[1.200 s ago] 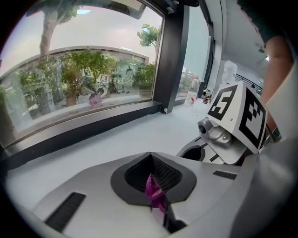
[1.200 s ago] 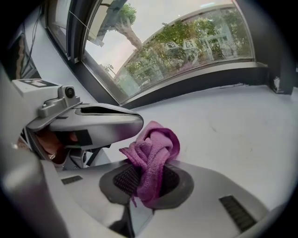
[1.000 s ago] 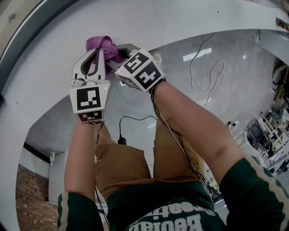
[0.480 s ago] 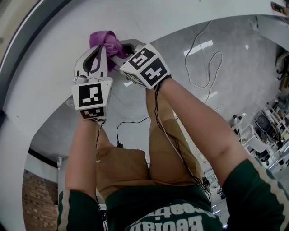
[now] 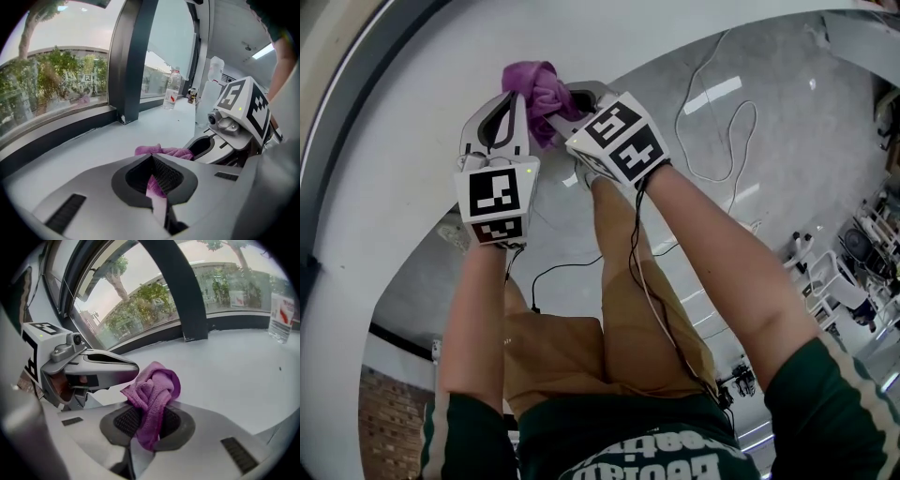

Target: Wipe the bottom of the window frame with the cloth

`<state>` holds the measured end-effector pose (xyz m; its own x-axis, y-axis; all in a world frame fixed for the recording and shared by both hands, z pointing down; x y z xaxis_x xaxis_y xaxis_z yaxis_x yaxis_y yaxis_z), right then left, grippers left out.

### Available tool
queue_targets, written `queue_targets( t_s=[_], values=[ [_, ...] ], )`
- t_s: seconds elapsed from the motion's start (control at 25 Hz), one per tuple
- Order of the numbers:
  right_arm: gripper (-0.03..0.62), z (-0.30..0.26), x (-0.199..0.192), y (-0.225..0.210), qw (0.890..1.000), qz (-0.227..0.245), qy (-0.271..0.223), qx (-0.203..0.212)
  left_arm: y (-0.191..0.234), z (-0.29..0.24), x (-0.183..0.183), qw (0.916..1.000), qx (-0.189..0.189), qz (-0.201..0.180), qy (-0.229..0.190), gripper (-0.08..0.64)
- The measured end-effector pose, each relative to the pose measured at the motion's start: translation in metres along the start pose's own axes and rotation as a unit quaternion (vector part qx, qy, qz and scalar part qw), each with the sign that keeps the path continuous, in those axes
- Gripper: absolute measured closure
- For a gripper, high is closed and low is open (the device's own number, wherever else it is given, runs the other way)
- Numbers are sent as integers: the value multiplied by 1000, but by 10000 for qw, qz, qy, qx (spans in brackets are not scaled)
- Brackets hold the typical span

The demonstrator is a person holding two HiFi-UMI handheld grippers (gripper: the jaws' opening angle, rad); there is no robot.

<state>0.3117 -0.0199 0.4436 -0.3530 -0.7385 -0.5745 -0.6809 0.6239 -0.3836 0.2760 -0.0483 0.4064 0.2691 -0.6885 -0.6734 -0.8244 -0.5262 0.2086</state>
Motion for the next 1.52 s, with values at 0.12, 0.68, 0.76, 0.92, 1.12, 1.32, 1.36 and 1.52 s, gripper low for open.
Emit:
queue_targets(
  t_s=[0.12, 0.68, 0.76, 0.92, 1.12, 1.32, 1.36, 1.52],
  values=[
    [523, 11, -4, -17, 9999, -75, -47, -135, -12, -12, 7, 9999, -98, -58, -18, 552],
    [523, 44, -11, -68, 9989, -4, -89, -451, -49, -40, 22, 9993, -345, -106, -5, 552],
    [522, 48, -13, -77, 9985, -67, -115, -530, -52, -43, 22, 9993, -358, -87, 3, 552],
    [523, 50, -14, -77, 9983, -109, -132, -553, -56, -43, 21, 9992, -392, -50, 36, 552],
    [523, 44, -9, -77, 9980, -137, -158, -590, -50, -42, 23, 9993, -365, 41, -2, 552],
    [523, 36, 3, -80, 9973, -208, -192, -676, -30, -38, 27, 9996, -264, 65, -70, 552],
    [523, 33, 7, -81, 9973, -210, -197, -677, -24, -38, 30, 9997, -234, 66, -92, 552],
    [523, 16, 31, -89, 9974, -132, -234, -666, 4, -40, 47, 9996, -84, 126, -220, 552]
  ],
)
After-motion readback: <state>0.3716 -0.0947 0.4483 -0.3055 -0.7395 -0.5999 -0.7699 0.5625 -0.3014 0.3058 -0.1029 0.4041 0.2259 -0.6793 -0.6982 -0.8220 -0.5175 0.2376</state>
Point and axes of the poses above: the fingertips, and each gripper's own axes: z backward along the fingers, y to its left, x out of its top, the point moved 1 cm from there along z, backward along the fingers, and after that the axes turned 5 degrees about z, right-handed, at the moved point
